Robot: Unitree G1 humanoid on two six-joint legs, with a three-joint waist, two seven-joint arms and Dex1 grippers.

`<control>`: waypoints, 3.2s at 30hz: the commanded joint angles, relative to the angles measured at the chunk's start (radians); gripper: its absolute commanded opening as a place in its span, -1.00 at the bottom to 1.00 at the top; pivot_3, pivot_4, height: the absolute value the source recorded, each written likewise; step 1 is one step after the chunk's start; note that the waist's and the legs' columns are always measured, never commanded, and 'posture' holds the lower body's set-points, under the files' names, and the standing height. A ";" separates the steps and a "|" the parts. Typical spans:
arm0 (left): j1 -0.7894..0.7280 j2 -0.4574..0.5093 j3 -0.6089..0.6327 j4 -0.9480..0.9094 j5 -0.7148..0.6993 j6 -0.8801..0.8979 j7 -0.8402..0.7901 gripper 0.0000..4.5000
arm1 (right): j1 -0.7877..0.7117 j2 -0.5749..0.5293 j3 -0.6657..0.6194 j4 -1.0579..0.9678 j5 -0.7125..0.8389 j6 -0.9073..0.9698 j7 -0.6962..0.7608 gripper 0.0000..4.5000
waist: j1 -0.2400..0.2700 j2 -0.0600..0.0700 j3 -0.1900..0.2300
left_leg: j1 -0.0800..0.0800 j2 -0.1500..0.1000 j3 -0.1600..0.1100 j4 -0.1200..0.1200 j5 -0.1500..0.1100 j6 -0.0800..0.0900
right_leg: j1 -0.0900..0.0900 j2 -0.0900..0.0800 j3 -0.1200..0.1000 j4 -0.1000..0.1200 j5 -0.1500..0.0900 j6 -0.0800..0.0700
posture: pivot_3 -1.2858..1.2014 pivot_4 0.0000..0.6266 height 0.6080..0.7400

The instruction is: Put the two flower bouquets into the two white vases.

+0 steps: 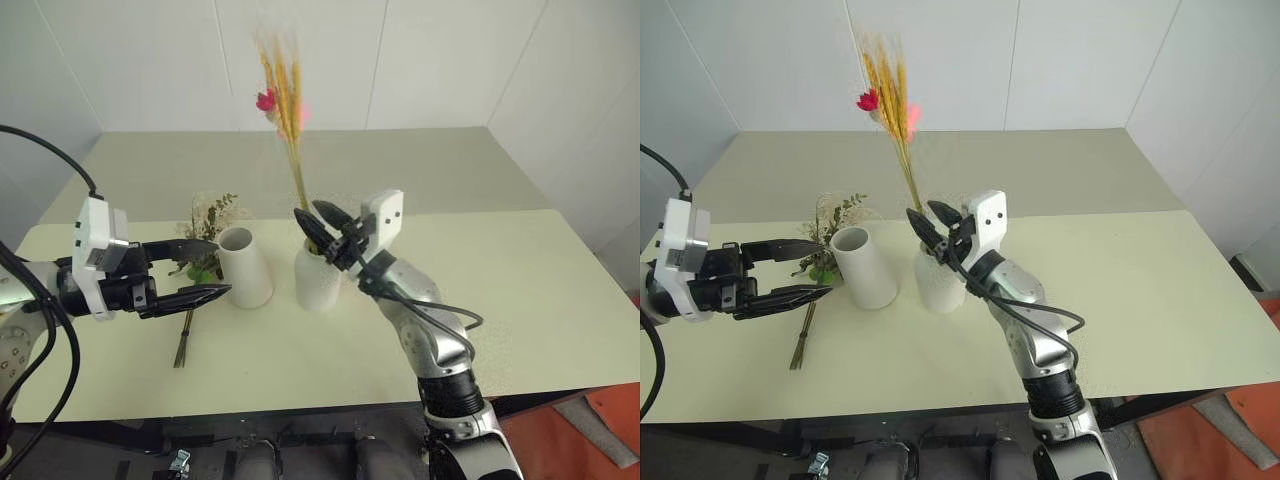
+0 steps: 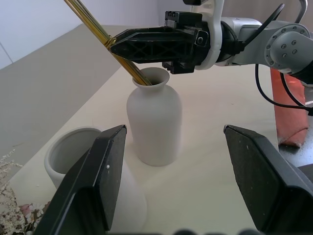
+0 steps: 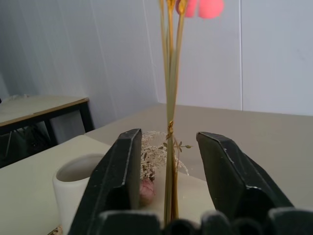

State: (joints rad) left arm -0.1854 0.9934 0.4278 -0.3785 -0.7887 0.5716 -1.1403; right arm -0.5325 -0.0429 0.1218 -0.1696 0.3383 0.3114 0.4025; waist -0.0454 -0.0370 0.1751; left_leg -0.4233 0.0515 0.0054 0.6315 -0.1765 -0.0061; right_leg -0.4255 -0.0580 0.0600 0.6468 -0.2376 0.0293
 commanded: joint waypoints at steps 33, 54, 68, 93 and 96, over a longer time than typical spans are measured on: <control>-0.126 0.147 -0.301 0.002 0.193 0.709 0.545 0.54 | -0.026 -0.743 -0.227 -0.196 0.422 0.277 0.702 0.99 | 0.015 -0.002 0.002 | 0.002 -0.001 0.000 0.000 0.000 0.000 | 0.001 0.000 0.000 -0.001 -0.004 0.005 | 0.03 -0.52 1.00; -0.345 -0.036 -0.461 0.222 0.415 0.655 0.636 -0.99 | -0.007 -0.741 -0.258 -0.240 0.446 0.280 0.672 1.00 | 0.028 -0.004 0.002 | 0.000 -0.001 0.000 0.001 0.000 0.000 | 0.001 0.000 0.000 -0.001 -0.001 0.001 | 0.03 -0.52 1.00; -0.640 -0.379 0.110 0.243 0.173 0.369 0.779 -0.99 | 0.019 -0.719 -0.252 -0.241 0.437 0.269 0.657 1.00 | 0.034 -0.006 0.003 | -0.002 -0.002 -0.002 0.005 0.000 0.000 | 0.003 -0.001 -0.001 -0.001 0.000 0.002 | 0.03 -0.52 1.00; -0.520 -0.402 -0.150 0.212 0.086 0.200 0.515 -0.99 | 0.107 -0.724 -0.301 -0.333 0.467 0.279 0.580 1.00 | 0.030 -0.006 0.003 | -0.001 -0.002 -0.001 0.006 0.000 0.000 | 0.004 -0.001 0.000 0.000 0.001 0.003 | 0.03 -0.52 1.00; -0.476 -0.411 -0.159 0.186 0.094 0.176 0.521 -0.99 | 0.106 -0.729 -0.302 -0.329 0.471 0.278 0.581 1.00 | 0.030 -0.006 0.003 | -0.001 -0.002 -0.002 0.006 0.000 0.000 | 0.004 -0.001 0.000 0.000 0.001 0.003 | 0.03 -0.52 1.00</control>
State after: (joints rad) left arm -0.6652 0.5847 0.2639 -0.1459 -0.7039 0.7851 -0.6151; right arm -0.4207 -0.7594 -0.1418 -0.4750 0.7902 0.6013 0.9840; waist -0.0156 -0.0427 0.1780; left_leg -0.4240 0.0492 0.0039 0.6376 -0.1766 -0.0062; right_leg -0.4216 -0.0589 0.0598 0.6468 -0.2366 0.0324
